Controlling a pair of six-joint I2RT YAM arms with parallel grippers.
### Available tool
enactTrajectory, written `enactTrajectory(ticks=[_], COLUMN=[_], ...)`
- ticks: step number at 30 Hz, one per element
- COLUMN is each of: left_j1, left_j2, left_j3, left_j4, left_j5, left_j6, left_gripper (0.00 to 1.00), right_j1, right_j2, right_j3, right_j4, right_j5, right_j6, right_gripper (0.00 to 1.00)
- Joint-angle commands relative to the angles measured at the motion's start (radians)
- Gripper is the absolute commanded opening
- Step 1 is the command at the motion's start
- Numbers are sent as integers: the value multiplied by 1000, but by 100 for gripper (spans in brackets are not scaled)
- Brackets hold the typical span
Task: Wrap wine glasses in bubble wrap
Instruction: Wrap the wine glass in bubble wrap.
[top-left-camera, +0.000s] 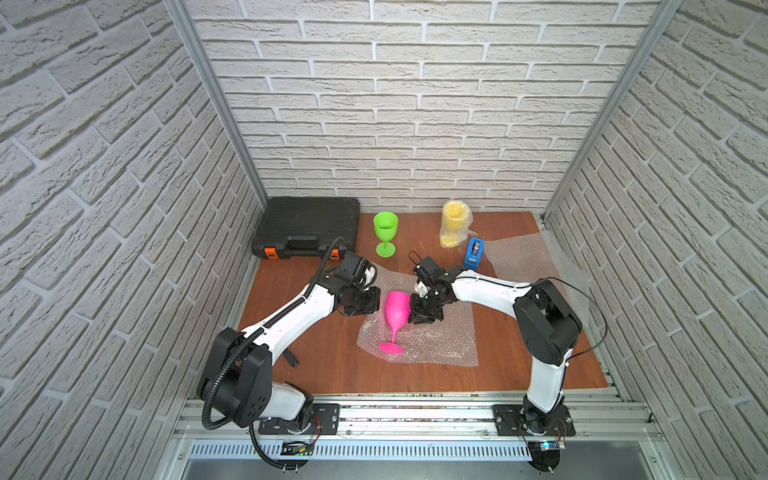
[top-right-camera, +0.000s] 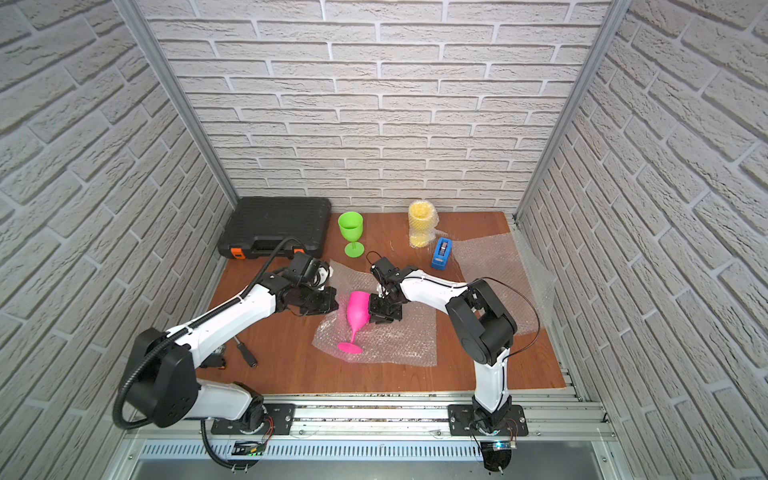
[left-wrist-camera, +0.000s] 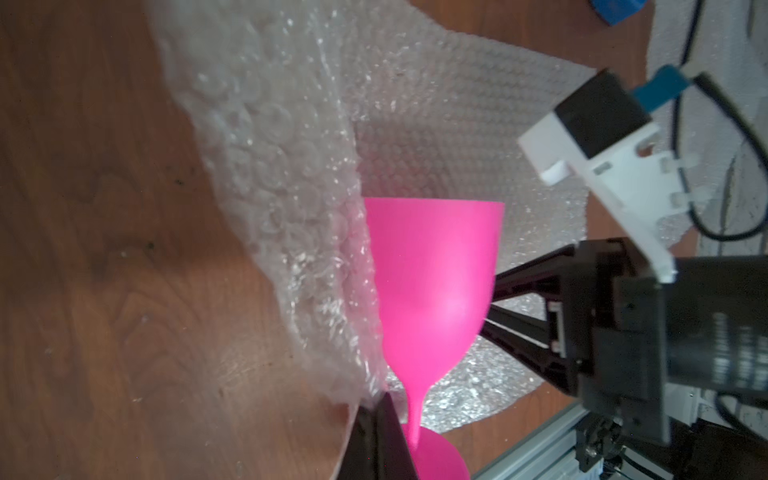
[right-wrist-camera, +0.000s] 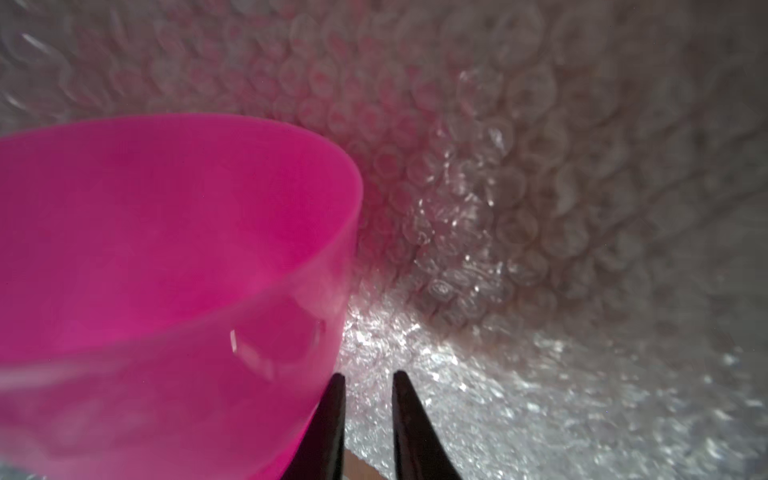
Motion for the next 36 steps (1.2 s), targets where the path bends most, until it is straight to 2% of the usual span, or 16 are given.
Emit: enactTrajectory(ticks=[1,5,11,18,23,26,30,33,36], left_j1=[-51,-115,-182,-213,-214,-214,-214,-214,-214], left_j2=[45,109,206,281,288,284,275,268,253], left_j3=[55,108,157,187,183,177,167,163,164], left_j4=[-29,-17,31,70,82,86,100,106,96], left_j5=[6,-5,-17,-18,-4,6,21,25,18], left_j6=[-31,-60,-104,-122,-115,-110,-110,-109,-105], left_gripper=[0,0,2,3,3,4,5,6,9], right_j1=[-12,-23,-34,-99,-123,-122,-120,-120,-120], right_j2=[0,-11,6,-145,-238,-237,-189,-150,-132], right_j3=[-6,-25,-53,-122,-168,-176,-143,-120,-98], right_j4=[40,58,106,66,193,289,308,299,234], right_j5=[-3,32,-5,21,-132,-210,-234,-231,-184], right_j6=[-5,-3,-13,-37,9,58,72,63,31], right_gripper=[22,21,21,26,33,37,43,41,26])
